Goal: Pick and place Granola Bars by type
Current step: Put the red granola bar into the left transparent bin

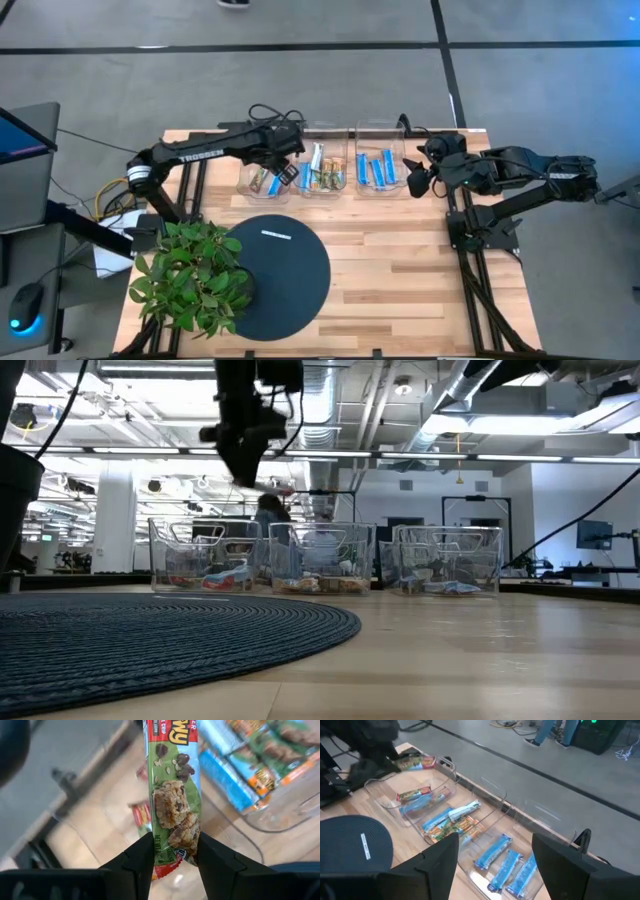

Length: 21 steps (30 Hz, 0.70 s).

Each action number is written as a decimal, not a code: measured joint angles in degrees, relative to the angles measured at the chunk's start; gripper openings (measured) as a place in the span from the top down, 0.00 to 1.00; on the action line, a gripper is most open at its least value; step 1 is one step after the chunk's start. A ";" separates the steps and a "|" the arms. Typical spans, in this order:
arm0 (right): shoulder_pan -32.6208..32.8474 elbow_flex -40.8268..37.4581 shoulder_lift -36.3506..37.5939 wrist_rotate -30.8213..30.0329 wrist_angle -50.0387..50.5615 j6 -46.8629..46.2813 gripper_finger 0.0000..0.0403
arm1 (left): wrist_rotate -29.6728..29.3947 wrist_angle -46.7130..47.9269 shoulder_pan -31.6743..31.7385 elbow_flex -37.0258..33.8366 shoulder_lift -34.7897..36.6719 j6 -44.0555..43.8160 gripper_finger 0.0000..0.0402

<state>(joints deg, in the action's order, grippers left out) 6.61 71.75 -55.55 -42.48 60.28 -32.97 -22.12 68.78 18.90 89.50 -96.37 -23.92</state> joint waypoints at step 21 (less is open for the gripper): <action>0.11 0.00 0.00 1.99 -2.87 -1.55 0.40 | 2.55 -8.94 5.28 -16.68 0.51 -14.41 0.66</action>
<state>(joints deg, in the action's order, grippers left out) 6.72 71.75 -55.55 -40.49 57.41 -34.52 -19.57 59.83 24.17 72.82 -95.85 -38.33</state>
